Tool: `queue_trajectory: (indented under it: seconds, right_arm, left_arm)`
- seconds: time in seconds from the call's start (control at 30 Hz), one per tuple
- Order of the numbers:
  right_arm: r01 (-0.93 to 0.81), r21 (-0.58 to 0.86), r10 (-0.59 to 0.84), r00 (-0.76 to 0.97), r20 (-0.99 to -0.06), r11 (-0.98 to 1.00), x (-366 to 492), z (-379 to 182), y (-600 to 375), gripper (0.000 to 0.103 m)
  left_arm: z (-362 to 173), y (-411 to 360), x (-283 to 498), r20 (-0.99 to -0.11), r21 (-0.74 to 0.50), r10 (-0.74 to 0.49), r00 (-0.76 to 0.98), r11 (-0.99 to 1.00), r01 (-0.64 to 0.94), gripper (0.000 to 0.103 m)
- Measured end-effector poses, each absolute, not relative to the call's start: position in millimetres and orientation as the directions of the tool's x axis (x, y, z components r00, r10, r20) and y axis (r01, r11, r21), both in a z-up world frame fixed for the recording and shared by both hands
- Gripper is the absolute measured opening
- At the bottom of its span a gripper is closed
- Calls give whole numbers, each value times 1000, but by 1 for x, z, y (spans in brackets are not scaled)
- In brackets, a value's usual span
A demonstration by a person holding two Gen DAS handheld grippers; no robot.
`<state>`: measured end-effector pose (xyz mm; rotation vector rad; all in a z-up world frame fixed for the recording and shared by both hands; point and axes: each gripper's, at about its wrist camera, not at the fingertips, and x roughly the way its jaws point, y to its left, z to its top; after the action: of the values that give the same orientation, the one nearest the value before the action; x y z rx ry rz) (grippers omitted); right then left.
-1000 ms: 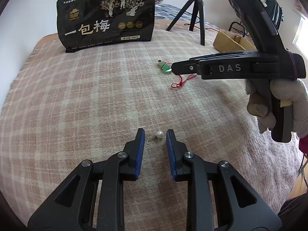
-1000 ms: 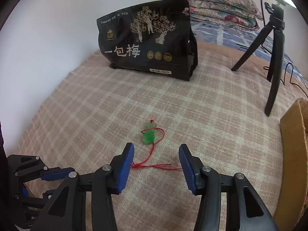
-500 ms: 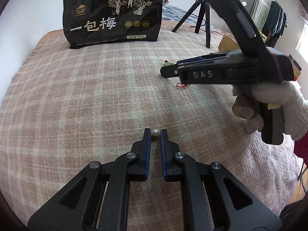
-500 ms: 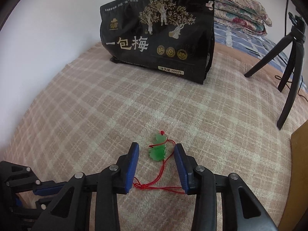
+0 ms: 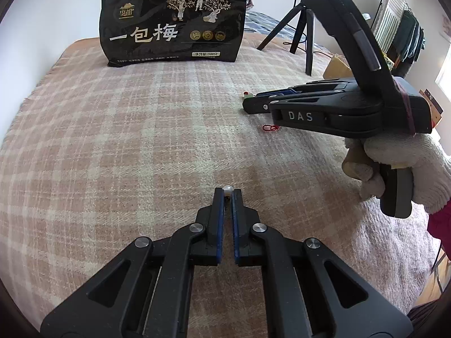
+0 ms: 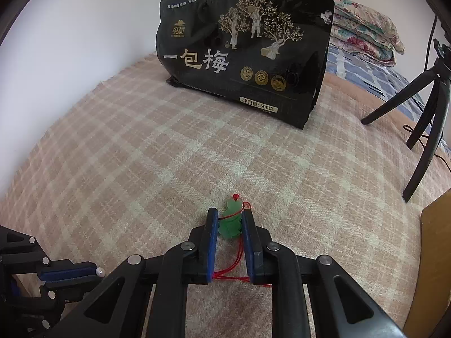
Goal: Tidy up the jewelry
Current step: 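Lift the pearl with the left tool while the right tool lifts the pendant, then carry the pearl and pendant into the box and open both tools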
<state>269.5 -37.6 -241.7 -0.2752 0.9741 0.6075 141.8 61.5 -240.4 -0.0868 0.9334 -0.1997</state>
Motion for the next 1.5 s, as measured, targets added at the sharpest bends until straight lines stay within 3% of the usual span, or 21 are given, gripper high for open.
queue_trajectory:
  seconds: [0.43, 0.67, 0.9, 0.97, 1.07, 1.5]
  right_arm:
    - [-597, 56, 373, 423, -826, 800, 265, -232, -43, 15]
    - [-599, 62, 377, 416, -827, 798, 264, -234, -43, 15]
    - [-601, 58, 375, 417, -828, 797, 264, -233, -44, 15]
    - [-600, 57, 374, 418, -828, 798, 264, -233, -44, 15]
    - [-598, 56, 374, 422, -826, 799, 264, -232, -46, 15]
    - [-583, 59, 386, 455, -803, 810, 246, -204, -65, 15]
  left_arm:
    - [-242, 60, 141, -791, -156, -213, 574, 977, 148, 3]
    - [-242, 57, 147, -794, -147, -203, 573, 979, 142, 25]
    - [-244, 55, 154, -791, -145, -203, 578, 979, 145, 25]
    - [-245, 54, 155, -789, -140, -196, 582, 980, 141, 14]
    - [-245, 55, 154, -788, -141, -196, 584, 980, 140, 6]
    - [-221, 64, 140, -774, -151, -181, 607, 983, 101, 6]
